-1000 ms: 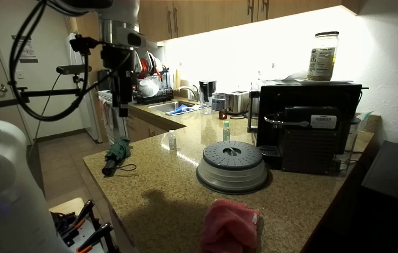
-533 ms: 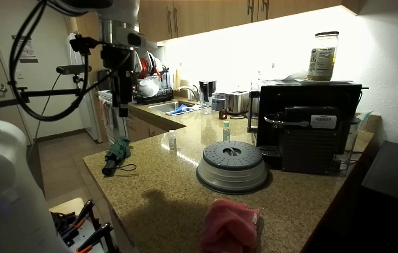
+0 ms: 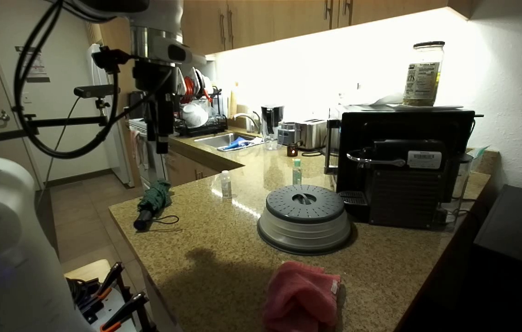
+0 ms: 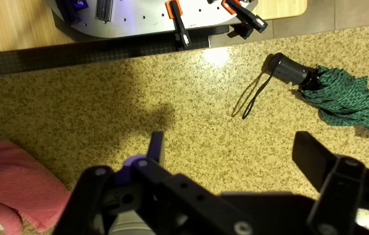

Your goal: Move the umbrella farther from you

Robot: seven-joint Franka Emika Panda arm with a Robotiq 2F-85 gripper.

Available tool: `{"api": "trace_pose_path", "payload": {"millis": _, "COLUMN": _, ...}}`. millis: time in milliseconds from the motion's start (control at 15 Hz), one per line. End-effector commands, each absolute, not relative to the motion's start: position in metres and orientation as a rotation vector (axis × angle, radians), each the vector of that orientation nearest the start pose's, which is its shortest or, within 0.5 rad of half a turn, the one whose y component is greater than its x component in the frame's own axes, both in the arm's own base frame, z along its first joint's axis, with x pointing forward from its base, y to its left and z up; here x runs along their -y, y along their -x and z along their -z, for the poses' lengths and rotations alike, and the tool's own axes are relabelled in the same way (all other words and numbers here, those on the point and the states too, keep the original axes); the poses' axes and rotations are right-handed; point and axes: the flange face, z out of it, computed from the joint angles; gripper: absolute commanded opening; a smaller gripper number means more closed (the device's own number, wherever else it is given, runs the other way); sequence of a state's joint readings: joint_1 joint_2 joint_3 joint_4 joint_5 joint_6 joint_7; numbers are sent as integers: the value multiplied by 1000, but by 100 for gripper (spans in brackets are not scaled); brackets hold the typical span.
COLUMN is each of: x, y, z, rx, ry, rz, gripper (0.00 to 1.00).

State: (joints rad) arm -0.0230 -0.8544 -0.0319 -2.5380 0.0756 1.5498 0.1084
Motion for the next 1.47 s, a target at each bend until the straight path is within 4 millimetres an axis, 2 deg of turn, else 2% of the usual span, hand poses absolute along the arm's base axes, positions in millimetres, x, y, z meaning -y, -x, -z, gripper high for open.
{"api": "trace_pose_path", "payload": {"millis": 0, "x": -10, "y": -296, "z": -515, "rx": -113, "ry": 3023, "rz": -271, "gripper": 100}}
{"api": "trace_pose_path", "payload": {"millis": 400, "x": -45, "y": -316, "z": -493, "rx": 107, "ry": 2981, "rz": -364, "gripper": 100}}
{"api": "trace_pose_path", "payload": {"millis": 733, "x": -70, "y": -335, "z": -482, "rx": 314, "ry": 2927, "rz": -361, "gripper": 100}}
{"api": "trace_pose_path", "payload": {"millis": 1000, "x": -86, "y": -348, "z": -471, "rx": 487, "ry": 2900, "rz": -341, "gripper": 100}}
{"api": "trace_pose_path", "payload": {"millis": 1400, "x": -106, "y": -359, "z": -454, "rx": 644, "ry": 2878, "rz": -351, "gripper": 100}}
